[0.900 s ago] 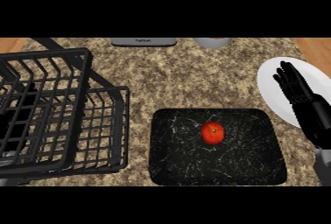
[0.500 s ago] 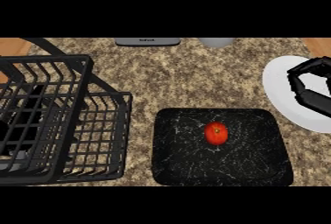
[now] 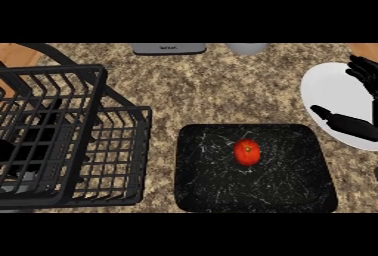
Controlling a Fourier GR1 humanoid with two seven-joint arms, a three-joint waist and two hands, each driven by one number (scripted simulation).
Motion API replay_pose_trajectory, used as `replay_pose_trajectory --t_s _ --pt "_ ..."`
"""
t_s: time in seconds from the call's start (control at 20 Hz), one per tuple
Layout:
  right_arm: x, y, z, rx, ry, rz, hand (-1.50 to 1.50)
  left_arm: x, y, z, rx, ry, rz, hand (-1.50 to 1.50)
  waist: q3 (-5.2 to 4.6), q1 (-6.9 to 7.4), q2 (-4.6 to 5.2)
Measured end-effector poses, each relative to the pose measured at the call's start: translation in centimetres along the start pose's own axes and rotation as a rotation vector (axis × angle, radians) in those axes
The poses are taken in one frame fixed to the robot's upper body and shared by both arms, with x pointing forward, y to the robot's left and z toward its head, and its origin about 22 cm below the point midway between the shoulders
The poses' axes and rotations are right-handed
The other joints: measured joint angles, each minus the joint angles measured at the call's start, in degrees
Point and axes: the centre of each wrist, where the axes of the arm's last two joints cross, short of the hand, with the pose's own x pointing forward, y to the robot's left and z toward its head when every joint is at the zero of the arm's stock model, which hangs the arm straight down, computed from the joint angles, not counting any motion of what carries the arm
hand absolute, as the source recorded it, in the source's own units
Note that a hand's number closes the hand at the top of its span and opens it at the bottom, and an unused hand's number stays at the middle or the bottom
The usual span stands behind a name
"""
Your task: Pick the tomato from the tray and place it in the plate
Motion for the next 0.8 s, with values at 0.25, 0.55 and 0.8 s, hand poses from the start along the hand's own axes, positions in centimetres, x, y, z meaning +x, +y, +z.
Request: replay_pose_trajectory --t_s 0.25,0.55,0.8 --pt "-0.1 -0.8 0.8 0.108 0.019 0.098 -1.5 -0.1 0.0 0.1 -0.015 0.019 0.003 0.0 0.03 -0.26 -0.35" --pt "1.1 -1.4 0.8 0.375 0.108 0.305 -1.5 0.0 -0.2 -0.1 -0.028 0.028 0.007 0.0 -0.15 0.24 -0.37" --pt "2.6 -0.5 0.6 0.51 0.176 0.436 -1.5 0.1 -0.4 -0.3 -0.034 0.041 0.004 0.0 -0.2 0.6 -0.46"
